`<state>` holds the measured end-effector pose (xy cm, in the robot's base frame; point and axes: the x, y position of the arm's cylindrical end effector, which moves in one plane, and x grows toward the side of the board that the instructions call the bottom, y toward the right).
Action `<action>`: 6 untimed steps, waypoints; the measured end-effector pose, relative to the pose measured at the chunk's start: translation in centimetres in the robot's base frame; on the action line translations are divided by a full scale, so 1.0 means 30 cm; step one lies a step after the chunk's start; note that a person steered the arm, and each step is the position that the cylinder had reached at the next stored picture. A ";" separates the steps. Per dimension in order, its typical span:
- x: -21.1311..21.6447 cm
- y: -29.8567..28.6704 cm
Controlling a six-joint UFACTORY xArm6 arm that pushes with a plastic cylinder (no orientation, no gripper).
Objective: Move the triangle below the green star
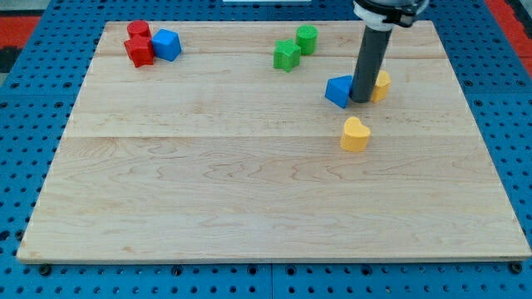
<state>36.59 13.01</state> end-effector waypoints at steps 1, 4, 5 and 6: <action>-0.042 -0.078; -0.137 -0.236; -0.141 -0.297; -0.141 -0.403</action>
